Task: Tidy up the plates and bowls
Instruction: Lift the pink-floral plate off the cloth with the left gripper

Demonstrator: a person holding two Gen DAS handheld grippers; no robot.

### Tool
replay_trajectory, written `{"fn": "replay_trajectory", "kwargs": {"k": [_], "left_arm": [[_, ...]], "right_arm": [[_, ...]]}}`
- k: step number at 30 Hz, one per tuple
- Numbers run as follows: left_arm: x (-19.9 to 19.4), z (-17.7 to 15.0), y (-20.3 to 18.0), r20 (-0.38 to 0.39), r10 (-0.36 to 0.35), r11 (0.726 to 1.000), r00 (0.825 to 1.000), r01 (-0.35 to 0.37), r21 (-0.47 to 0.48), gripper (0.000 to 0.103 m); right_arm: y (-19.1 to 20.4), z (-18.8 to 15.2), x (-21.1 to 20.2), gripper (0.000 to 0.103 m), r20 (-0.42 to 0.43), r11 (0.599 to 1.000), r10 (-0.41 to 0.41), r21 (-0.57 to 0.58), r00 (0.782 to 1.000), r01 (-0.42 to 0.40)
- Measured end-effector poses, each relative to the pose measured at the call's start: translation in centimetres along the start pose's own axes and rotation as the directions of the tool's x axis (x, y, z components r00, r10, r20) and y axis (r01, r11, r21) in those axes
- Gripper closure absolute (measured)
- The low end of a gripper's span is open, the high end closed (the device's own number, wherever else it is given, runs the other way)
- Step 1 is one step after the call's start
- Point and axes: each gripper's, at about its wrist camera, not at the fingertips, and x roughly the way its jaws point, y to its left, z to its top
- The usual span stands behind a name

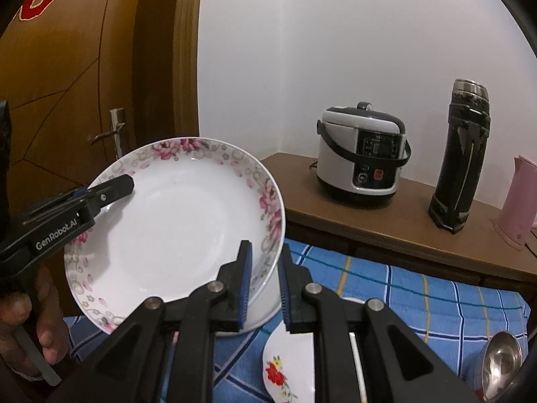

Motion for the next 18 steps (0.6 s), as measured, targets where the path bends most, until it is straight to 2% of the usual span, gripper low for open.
{"fn": "replay_trajectory", "kwargs": {"k": [18], "left_arm": [[4.7,0.7,1.0,0.047,0.028,0.999,0.998,-0.026,-0.034,0.080]], "right_arm": [[-0.9,0.9,4.9,0.088,0.007,0.999,-0.007,0.052,1.000,0.007]]}}
